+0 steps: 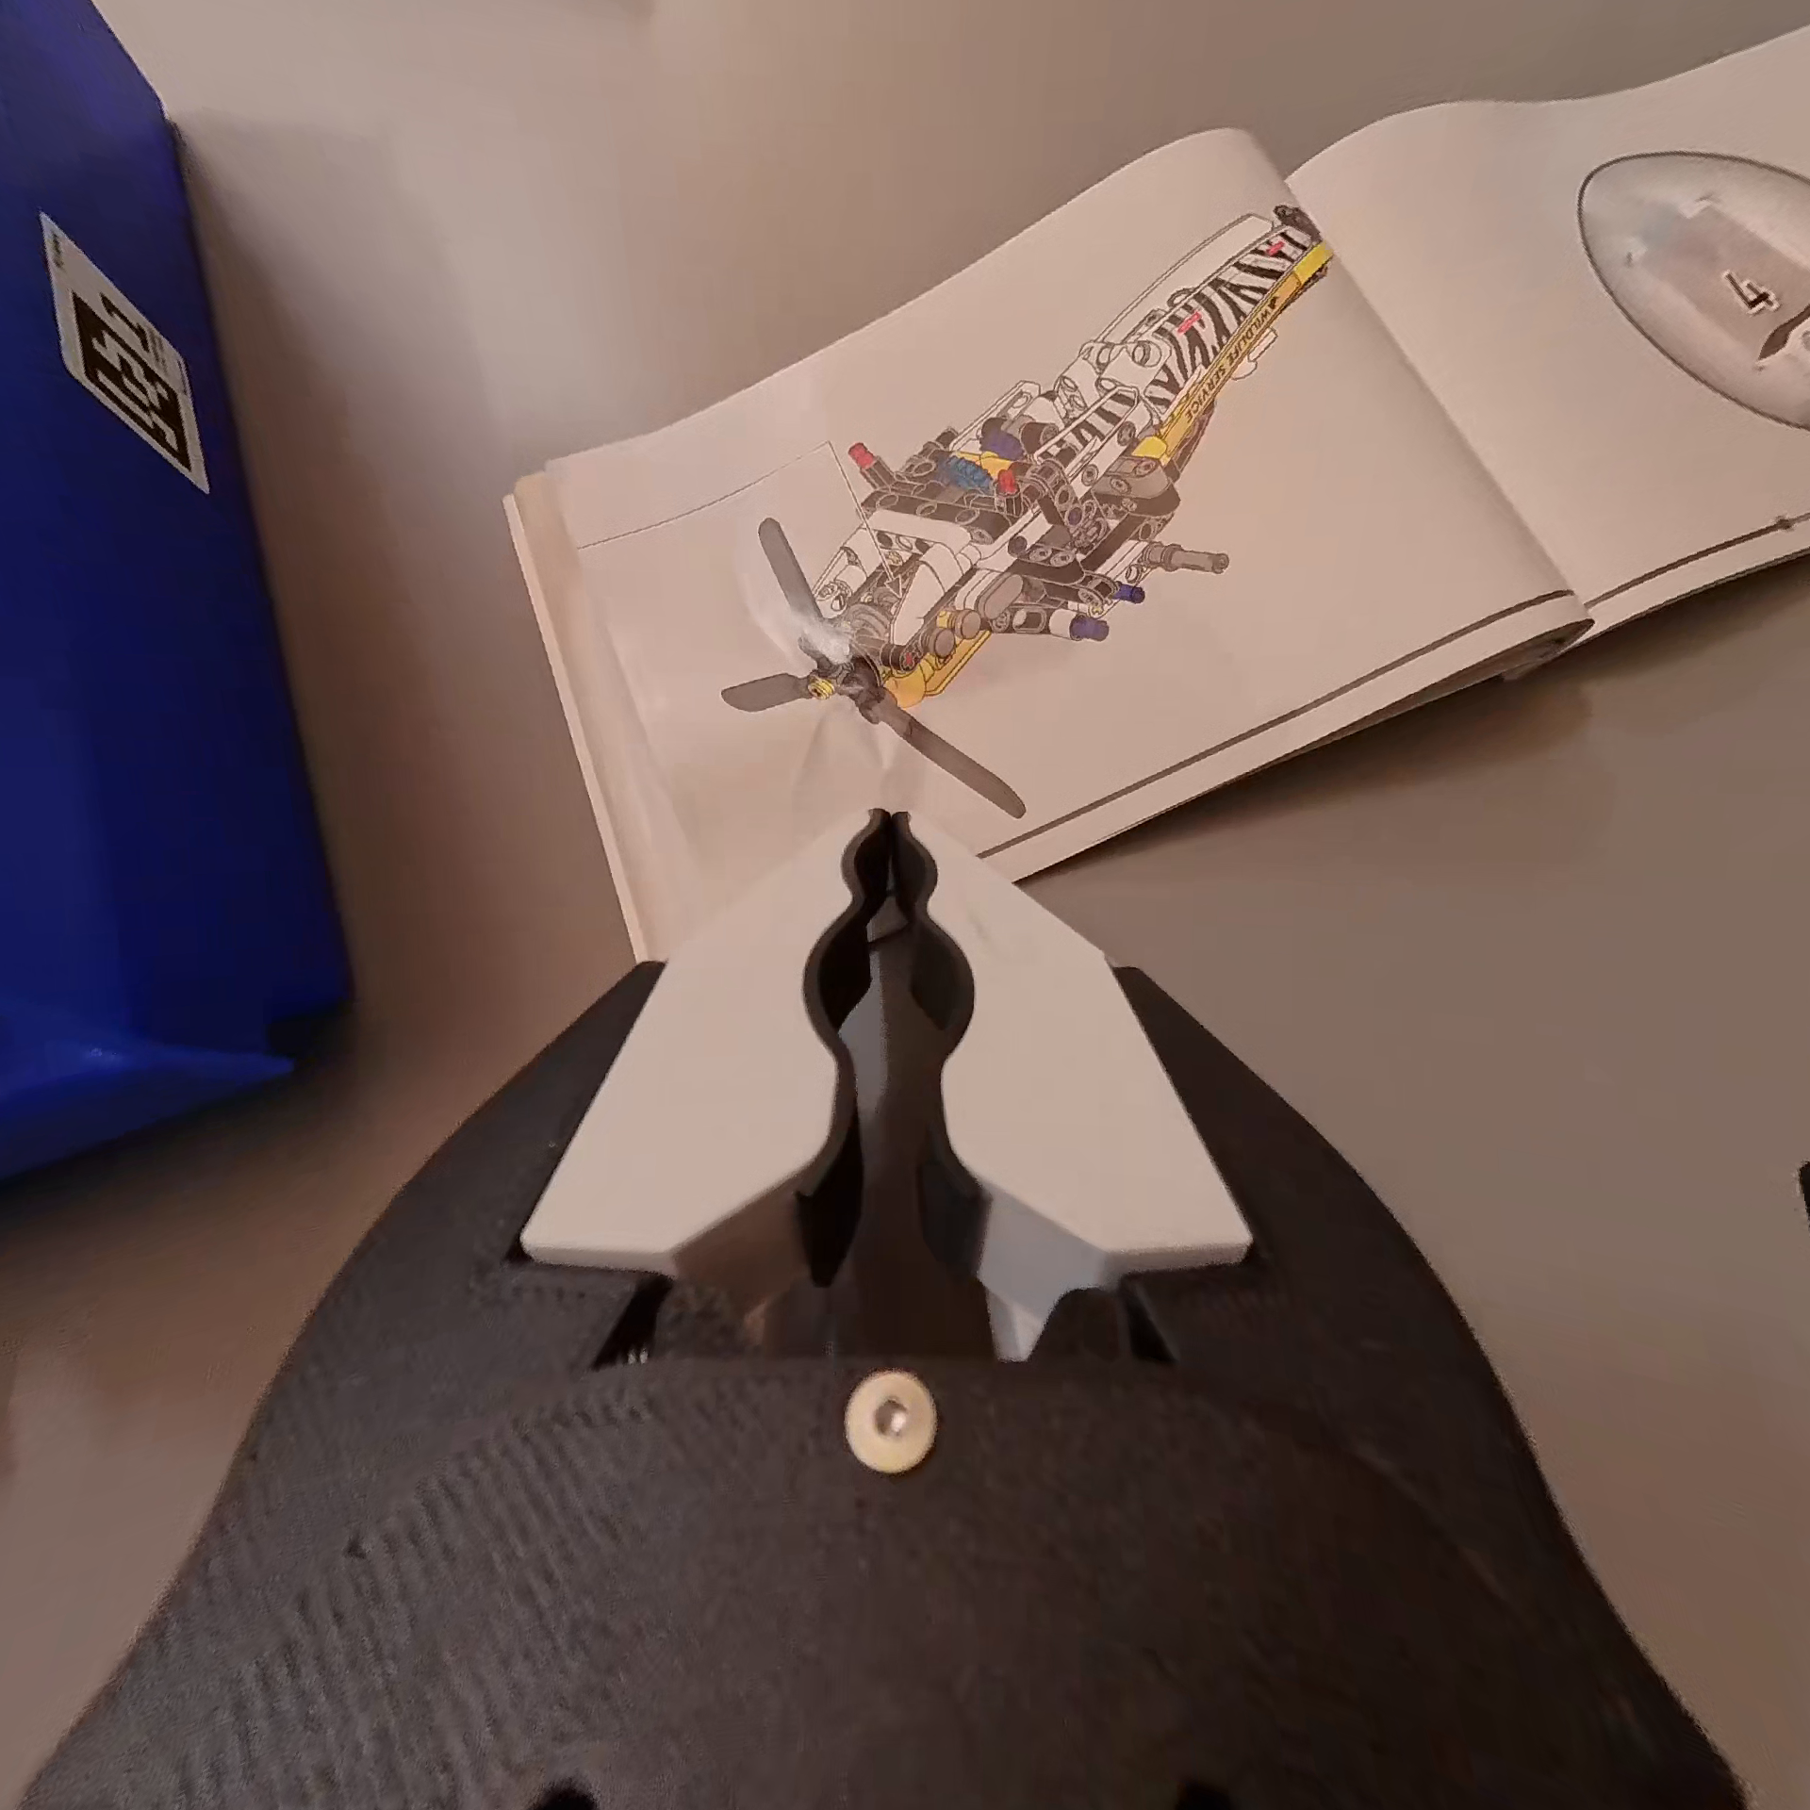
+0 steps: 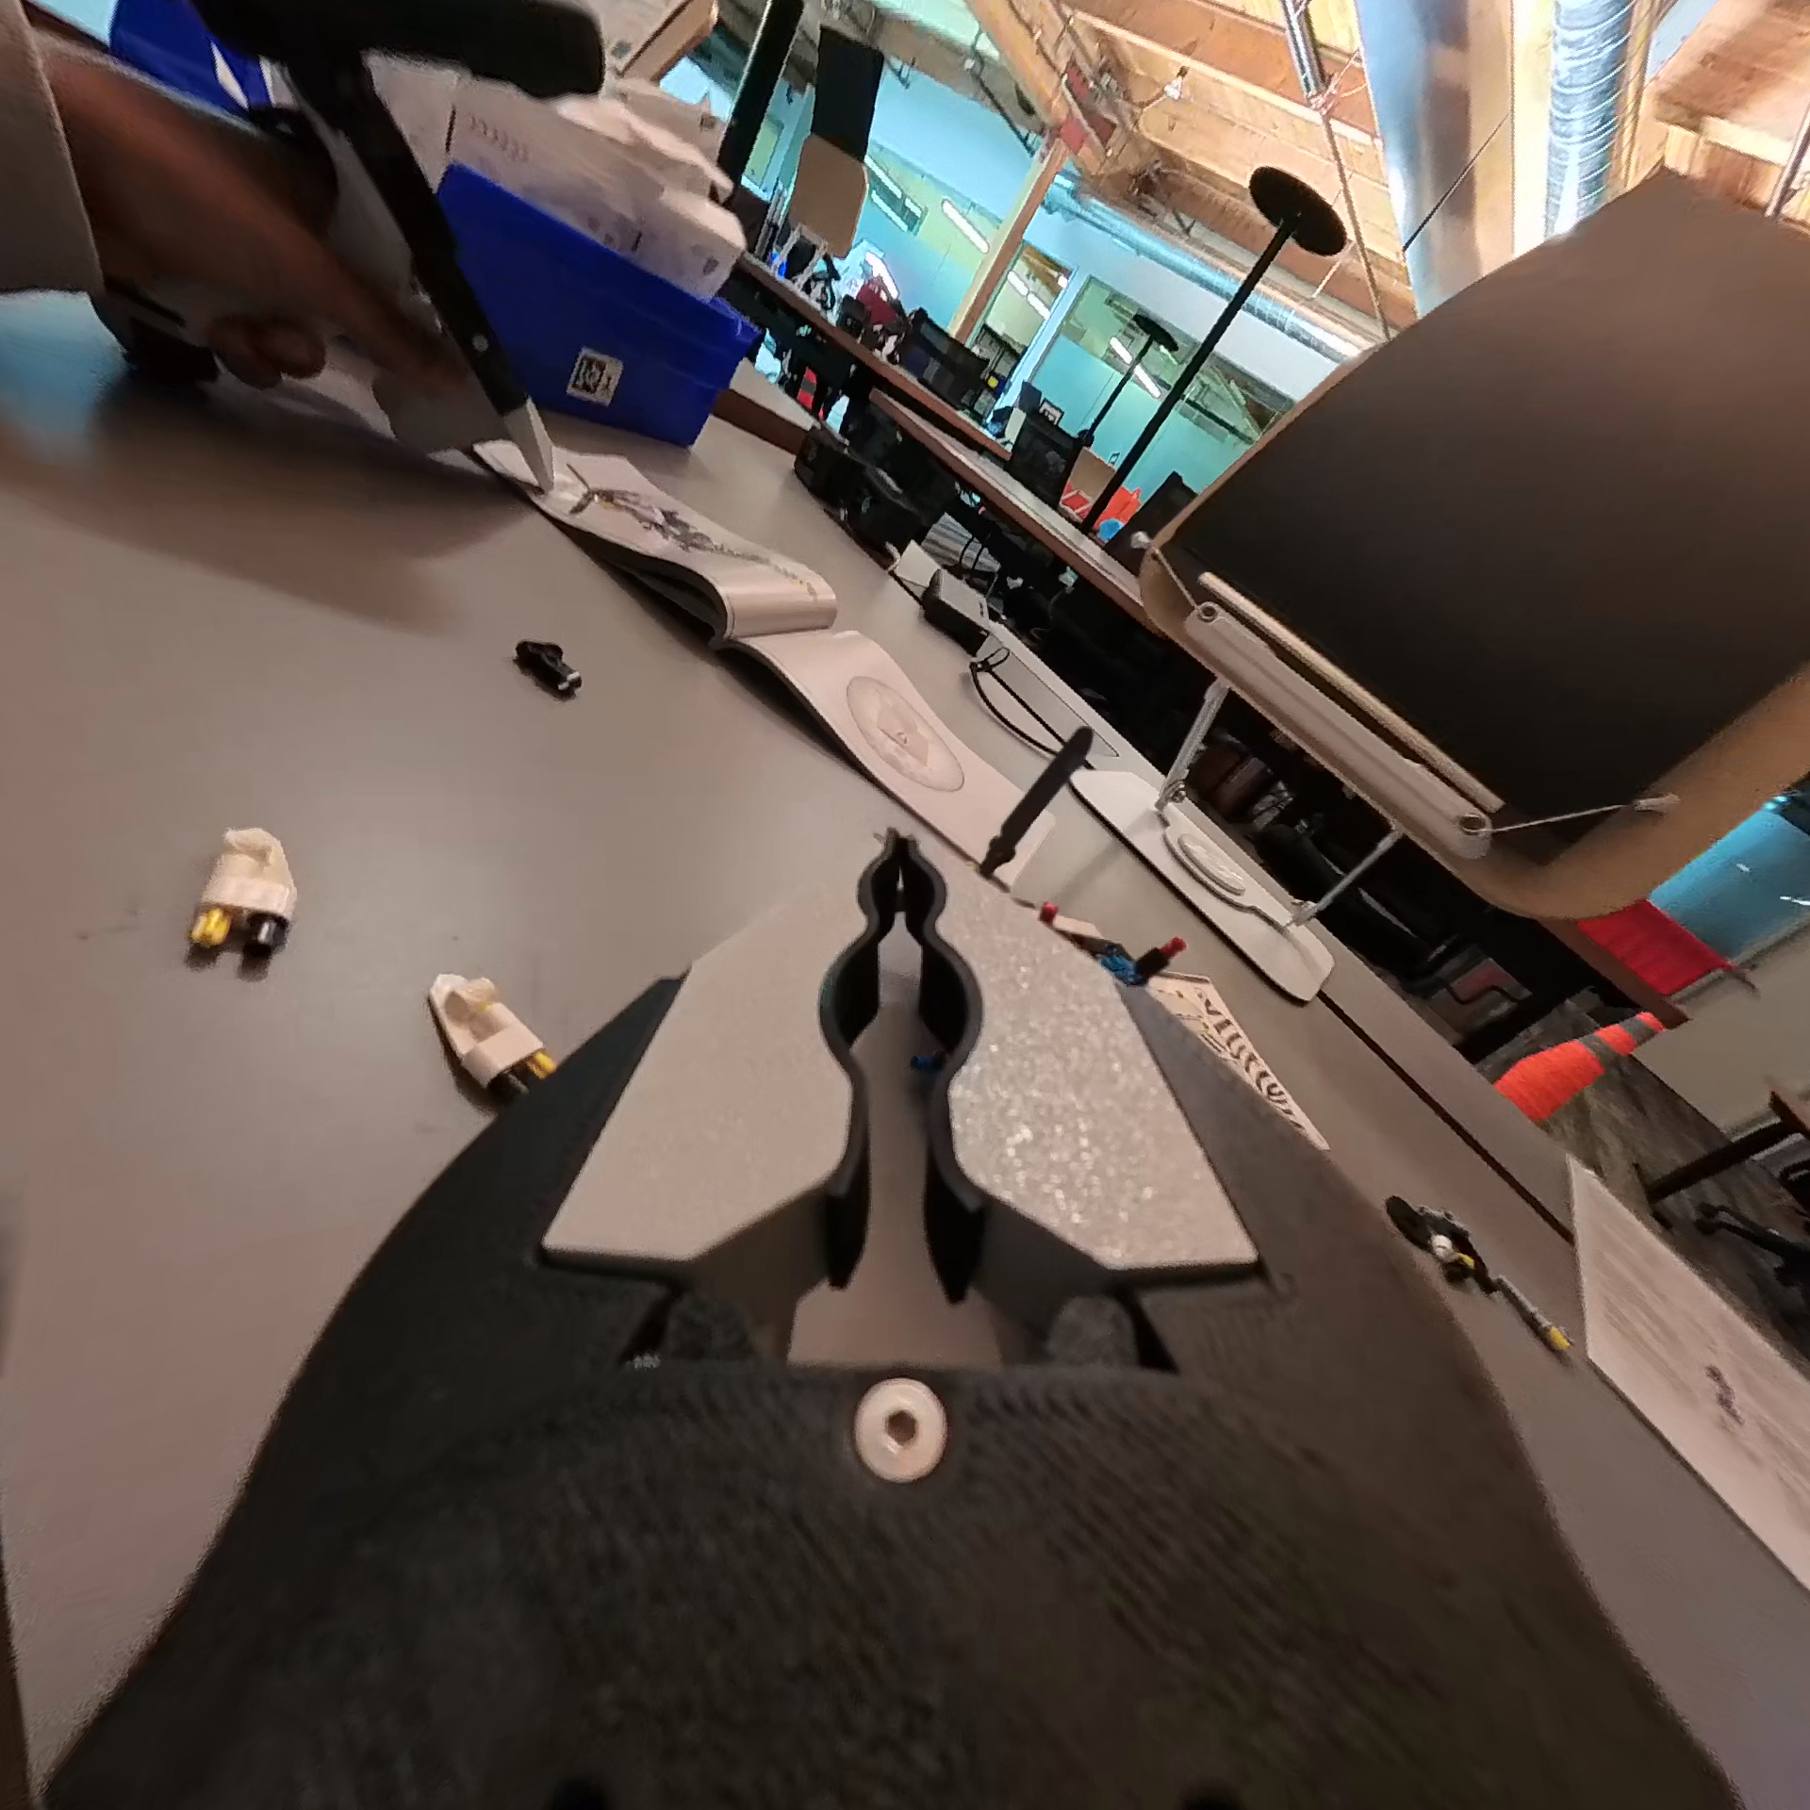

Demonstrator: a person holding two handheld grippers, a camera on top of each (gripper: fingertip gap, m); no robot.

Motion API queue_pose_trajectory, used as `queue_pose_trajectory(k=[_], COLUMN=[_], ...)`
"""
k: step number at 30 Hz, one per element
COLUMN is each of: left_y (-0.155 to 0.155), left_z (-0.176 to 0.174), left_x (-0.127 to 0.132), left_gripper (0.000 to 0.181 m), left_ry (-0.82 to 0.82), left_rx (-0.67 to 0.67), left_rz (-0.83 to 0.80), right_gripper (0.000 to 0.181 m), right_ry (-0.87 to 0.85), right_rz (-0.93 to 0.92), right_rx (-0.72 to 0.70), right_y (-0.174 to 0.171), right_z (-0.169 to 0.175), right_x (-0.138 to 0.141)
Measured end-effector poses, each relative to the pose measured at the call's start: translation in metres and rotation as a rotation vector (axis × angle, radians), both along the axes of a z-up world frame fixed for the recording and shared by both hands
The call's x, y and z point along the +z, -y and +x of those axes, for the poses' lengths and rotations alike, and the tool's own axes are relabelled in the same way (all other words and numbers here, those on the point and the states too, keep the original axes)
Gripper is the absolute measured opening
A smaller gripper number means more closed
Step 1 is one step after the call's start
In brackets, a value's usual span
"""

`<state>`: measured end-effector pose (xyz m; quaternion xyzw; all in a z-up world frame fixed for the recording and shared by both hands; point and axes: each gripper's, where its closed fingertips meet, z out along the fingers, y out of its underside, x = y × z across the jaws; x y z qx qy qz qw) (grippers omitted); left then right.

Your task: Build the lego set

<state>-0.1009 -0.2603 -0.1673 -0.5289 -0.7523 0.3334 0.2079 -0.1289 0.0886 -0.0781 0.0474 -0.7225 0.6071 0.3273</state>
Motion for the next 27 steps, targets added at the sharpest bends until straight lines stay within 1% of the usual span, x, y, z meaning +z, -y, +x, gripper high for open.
queue_pose_trajectory(k=[4, 7, 11, 19, 27], left_y=[-0.01, -0.019, -0.025, -0.025, -0.025], left_z=[0.01, 0.021, 0.029, 0.026, 0.026], left_x=[-0.001, -0.001, 0.0, -0.001, -0.001], left_gripper=[0.002, 0.002, 0.002, 0.002, 0.002], left_ry=[-0.025, -0.044, -0.039, -0.012, -0.039], left_rx=[-0.035, -0.054, -0.066, -0.085, -0.086], left_rz=[0.084, 0.14, 0.126, 0.054, 0.132], right_gripper=[0.0, 0.0, 0.0, 0.0, 0.0], right_ry=[-0.038, -0.03, -0.002, 0.034, 0.006], right_rz=[0.064, 0.057, 0.027, 0.001, 0.047], right_rx=[-0.029, -0.049, -0.091, -0.162, -0.155], right_y=[0.004, 0.002, -0.002, -0.007, -0.003], right_z=[-0.002, -0.007, -0.017, -0.034, -0.032], right_x=[-0.009, -0.008, -0.005, -0.003, -0.009])
